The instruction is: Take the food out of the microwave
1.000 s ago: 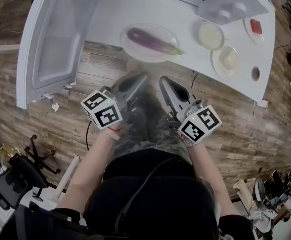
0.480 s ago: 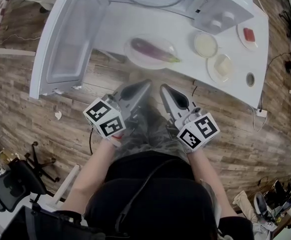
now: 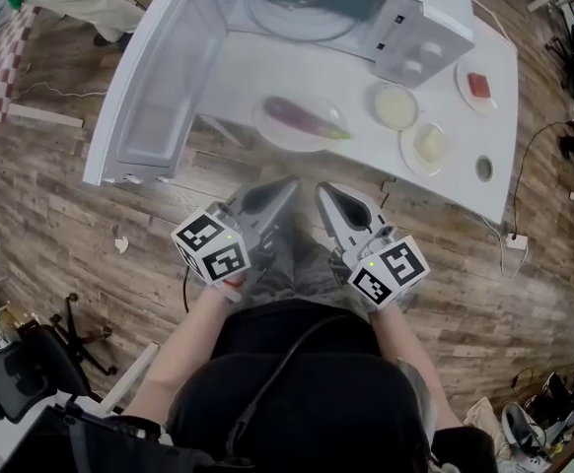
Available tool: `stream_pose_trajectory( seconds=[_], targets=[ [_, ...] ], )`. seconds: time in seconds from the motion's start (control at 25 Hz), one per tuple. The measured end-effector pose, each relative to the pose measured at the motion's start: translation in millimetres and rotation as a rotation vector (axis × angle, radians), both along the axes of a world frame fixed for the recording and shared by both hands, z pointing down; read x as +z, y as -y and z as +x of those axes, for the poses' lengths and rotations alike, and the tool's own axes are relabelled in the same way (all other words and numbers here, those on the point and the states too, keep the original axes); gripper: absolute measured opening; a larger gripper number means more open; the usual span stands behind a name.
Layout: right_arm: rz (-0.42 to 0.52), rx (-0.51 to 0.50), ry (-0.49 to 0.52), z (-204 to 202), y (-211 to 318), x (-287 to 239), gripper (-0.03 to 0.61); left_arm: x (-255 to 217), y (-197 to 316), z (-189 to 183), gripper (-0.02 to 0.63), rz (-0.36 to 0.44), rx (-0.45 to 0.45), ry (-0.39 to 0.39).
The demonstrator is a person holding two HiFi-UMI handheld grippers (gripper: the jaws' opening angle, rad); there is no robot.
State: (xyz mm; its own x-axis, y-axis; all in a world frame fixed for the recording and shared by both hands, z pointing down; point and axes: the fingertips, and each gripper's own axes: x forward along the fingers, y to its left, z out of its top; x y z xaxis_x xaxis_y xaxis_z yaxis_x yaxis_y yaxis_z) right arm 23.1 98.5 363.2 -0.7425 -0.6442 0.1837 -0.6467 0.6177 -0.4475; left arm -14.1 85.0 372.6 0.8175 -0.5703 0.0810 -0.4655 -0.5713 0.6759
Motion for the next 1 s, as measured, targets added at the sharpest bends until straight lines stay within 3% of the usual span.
stream_pose_trajectory(
  seconds=[0.6,0.68,0.8,1.0],
  targets=[
    [0.089,0.011,-0.012,-5,5,-30,0.018,-26,1,4,0.011,0.06,0.009,0.027],
    [0.108,0.019,-0.02,-3,7,-35,0.018,-28,1,3,0.011,0.102,-0.005,0.081],
    [0.151,0.028,-0.044,-1,8,-45,0.018,-34,1,1,0.011,0.221,-0.037,0.224],
    [0.201,0.031,-0.062,1,11,-57,0.018,-46,10,0,0.011,0.245,-0.078,0.203]
  ],
)
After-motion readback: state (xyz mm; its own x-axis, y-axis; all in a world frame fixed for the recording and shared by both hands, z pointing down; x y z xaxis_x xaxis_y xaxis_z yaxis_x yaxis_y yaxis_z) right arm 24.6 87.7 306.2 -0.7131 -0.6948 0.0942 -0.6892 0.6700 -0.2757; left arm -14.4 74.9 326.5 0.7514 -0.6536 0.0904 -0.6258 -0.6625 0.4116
